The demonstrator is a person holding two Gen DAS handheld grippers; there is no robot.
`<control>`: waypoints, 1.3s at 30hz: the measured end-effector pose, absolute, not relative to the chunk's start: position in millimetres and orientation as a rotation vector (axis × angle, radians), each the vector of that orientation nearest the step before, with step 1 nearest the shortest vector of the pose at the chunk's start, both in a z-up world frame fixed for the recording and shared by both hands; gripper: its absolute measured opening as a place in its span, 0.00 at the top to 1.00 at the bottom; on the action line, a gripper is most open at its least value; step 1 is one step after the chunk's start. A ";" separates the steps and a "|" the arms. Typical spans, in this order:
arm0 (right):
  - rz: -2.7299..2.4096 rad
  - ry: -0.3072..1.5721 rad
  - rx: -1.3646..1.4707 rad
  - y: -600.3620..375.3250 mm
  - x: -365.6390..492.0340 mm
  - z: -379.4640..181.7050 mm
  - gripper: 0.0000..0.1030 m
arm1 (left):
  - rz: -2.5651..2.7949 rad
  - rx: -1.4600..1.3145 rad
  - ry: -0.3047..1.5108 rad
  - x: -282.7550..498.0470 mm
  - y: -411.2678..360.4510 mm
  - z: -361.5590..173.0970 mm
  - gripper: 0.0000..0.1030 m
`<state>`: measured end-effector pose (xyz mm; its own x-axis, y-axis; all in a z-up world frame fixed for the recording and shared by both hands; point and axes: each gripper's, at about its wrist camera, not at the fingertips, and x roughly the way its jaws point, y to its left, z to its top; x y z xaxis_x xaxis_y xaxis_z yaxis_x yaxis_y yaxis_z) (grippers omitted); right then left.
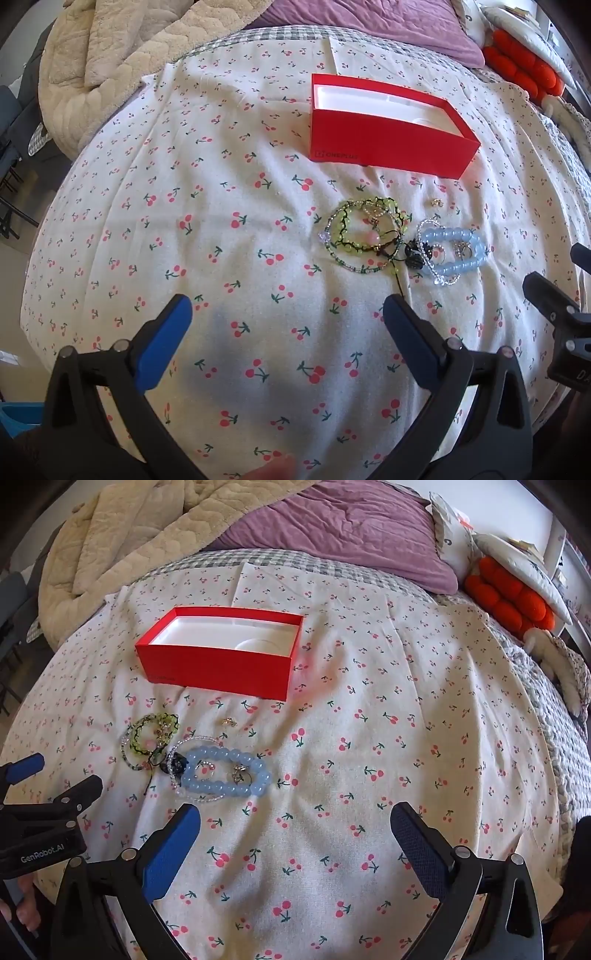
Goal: Organize jewelry
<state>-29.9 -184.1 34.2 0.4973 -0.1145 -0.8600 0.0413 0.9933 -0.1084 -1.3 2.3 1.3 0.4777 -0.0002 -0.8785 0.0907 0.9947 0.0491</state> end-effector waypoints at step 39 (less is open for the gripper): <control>-0.105 1.059 -0.076 -184.2 -24.9 30.9 0.00 | -0.053 0.104 1.047 -4.3 2.5 8.9 0.00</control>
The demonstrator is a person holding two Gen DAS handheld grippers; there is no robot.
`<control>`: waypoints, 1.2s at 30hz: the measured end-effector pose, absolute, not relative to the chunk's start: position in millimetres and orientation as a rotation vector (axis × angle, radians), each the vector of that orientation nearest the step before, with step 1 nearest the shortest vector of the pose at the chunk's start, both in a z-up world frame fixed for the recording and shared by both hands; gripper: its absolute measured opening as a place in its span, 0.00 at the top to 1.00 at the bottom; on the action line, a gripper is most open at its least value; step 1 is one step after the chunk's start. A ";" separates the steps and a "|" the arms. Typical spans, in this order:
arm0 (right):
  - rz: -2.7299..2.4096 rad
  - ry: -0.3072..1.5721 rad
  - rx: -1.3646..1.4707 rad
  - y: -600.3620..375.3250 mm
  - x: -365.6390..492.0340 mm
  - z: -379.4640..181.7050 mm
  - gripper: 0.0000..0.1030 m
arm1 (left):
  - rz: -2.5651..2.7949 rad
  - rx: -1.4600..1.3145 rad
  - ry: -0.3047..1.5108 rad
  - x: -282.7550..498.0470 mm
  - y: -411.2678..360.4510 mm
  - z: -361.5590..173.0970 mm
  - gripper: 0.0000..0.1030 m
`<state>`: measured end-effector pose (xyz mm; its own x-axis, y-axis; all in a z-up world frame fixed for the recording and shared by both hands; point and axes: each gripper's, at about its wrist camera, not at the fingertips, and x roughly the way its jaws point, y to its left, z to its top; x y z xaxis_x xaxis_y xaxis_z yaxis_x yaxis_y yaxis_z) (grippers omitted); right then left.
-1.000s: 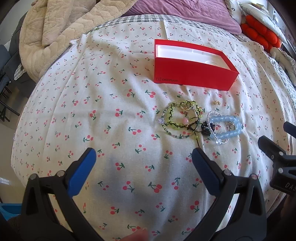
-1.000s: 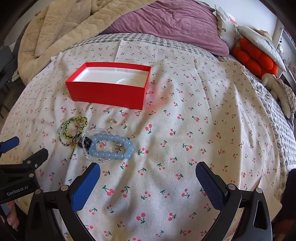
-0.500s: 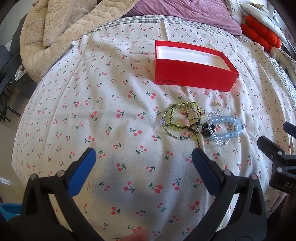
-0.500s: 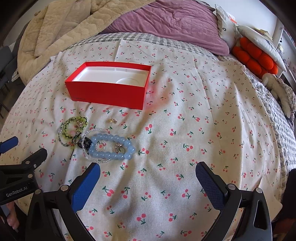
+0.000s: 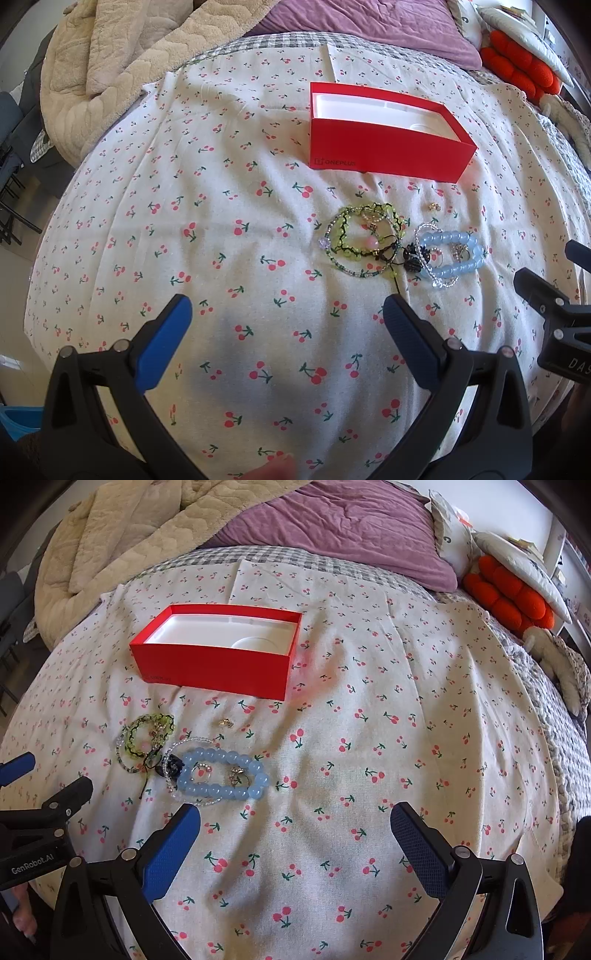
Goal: Organize jewelry
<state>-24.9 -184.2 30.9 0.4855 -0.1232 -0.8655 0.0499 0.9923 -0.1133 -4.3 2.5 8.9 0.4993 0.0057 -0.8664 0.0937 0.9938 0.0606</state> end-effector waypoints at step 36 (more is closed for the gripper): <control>-0.106 1.058 -0.088 -185.3 -20.0 32.2 0.00 | -0.036 0.128 1.013 0.0 8.6 9.4 0.00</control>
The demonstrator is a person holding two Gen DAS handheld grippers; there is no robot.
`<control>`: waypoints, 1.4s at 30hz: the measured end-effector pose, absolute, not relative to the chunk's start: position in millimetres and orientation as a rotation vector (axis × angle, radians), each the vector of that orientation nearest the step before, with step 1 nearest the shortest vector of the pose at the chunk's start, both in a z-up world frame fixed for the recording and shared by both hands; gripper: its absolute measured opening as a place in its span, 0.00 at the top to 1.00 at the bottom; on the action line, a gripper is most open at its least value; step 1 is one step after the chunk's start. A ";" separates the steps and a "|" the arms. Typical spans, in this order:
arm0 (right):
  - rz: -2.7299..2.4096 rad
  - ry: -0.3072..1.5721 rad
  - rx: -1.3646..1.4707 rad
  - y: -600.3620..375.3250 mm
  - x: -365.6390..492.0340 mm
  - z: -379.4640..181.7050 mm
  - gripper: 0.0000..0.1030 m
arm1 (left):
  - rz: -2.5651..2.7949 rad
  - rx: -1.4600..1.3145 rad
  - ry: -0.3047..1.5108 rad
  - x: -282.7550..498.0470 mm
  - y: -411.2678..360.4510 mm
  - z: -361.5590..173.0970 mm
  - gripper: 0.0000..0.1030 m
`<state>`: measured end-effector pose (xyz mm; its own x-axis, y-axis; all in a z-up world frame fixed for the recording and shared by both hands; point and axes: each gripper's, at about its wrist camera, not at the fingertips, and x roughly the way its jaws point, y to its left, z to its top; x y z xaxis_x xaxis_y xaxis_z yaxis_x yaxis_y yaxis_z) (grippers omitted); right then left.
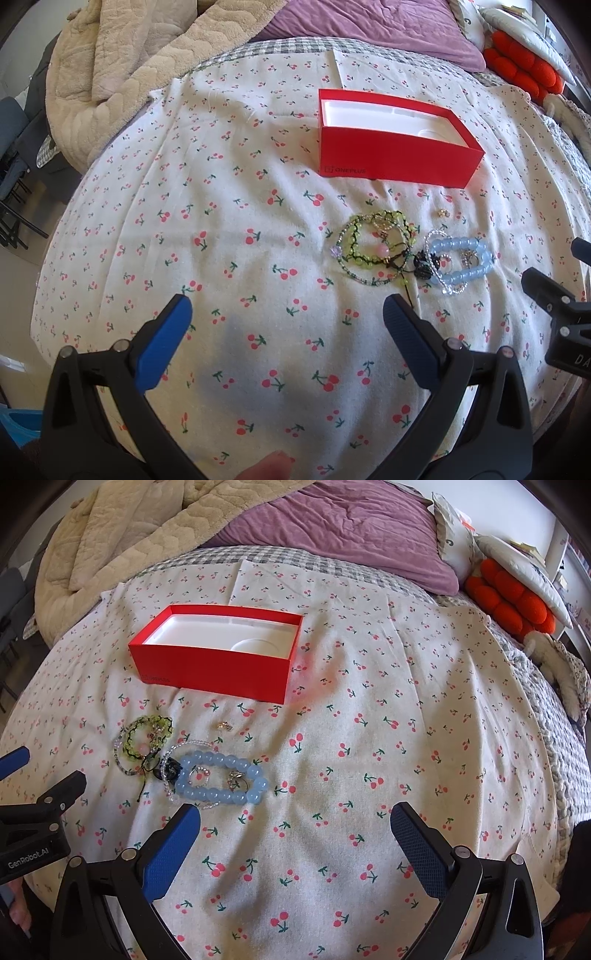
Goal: Organize jewelry
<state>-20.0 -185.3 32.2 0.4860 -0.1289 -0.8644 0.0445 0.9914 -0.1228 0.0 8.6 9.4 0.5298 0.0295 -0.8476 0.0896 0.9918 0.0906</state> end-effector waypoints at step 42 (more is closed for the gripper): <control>0.158 1.311 0.074 -191.1 49.3 -22.9 0.53 | -0.352 0.083 1.185 55.0 -2.5 -33.7 0.96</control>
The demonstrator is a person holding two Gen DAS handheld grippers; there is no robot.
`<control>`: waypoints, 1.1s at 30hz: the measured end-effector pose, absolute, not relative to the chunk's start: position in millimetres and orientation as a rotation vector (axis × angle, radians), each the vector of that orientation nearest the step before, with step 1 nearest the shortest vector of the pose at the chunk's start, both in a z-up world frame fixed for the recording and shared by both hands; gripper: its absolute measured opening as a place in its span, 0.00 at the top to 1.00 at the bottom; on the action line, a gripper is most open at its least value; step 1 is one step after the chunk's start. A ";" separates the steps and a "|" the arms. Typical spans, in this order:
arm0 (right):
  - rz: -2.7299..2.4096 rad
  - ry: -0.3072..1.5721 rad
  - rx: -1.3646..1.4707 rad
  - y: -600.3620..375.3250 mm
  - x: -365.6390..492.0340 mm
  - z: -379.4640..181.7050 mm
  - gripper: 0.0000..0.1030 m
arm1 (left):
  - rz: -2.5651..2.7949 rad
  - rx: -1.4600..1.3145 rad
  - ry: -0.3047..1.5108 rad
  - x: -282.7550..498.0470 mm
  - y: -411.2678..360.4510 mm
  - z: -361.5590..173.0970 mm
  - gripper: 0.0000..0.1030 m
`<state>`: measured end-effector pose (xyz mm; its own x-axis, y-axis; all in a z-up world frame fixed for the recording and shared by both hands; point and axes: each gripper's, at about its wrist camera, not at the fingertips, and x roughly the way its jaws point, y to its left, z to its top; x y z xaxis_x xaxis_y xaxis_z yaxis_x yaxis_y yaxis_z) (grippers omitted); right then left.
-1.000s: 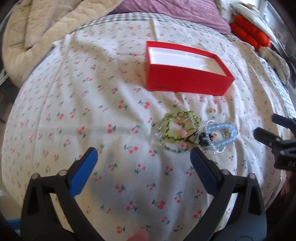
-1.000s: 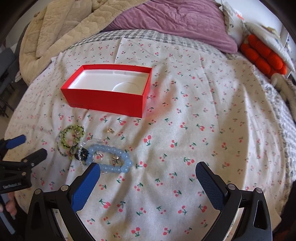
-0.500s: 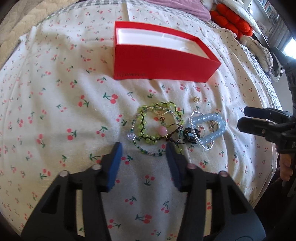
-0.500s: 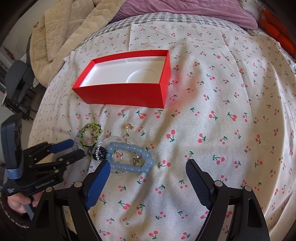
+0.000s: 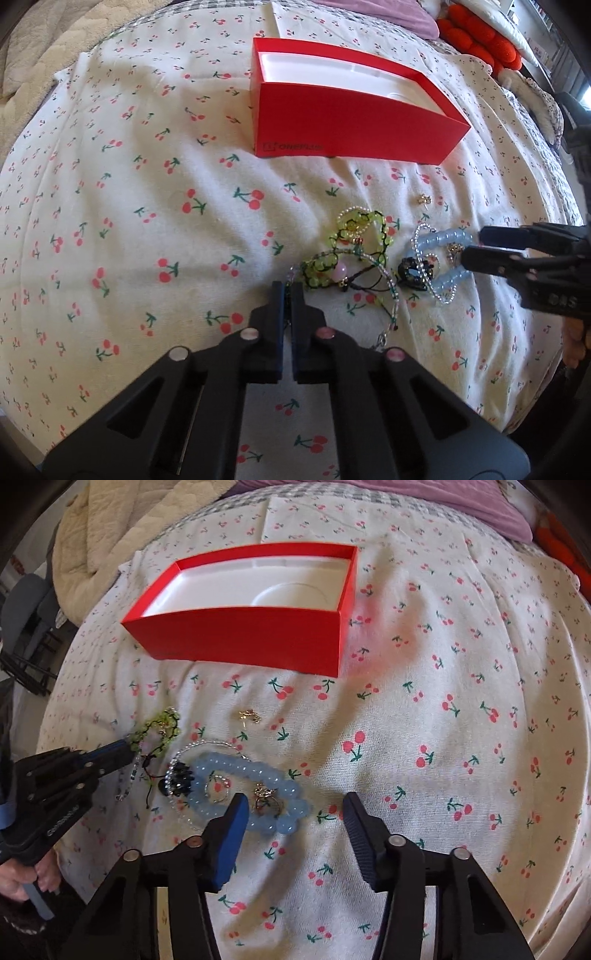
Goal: Organize jewelry
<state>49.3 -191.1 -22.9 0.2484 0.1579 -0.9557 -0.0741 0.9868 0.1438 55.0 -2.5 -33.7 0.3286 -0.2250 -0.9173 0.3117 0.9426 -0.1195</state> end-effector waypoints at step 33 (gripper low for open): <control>0.216 1.011 0.137 -177.5 53.6 92.7 0.89 | -0.471 0.054 0.943 55.6 -10.4 77.2 0.97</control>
<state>53.6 -177.5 92.7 0.5123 0.2421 -0.8240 -0.1159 0.9702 0.2130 55.6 -10.4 77.2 0.4941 -0.3650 -0.7890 0.4111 0.8978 -0.1579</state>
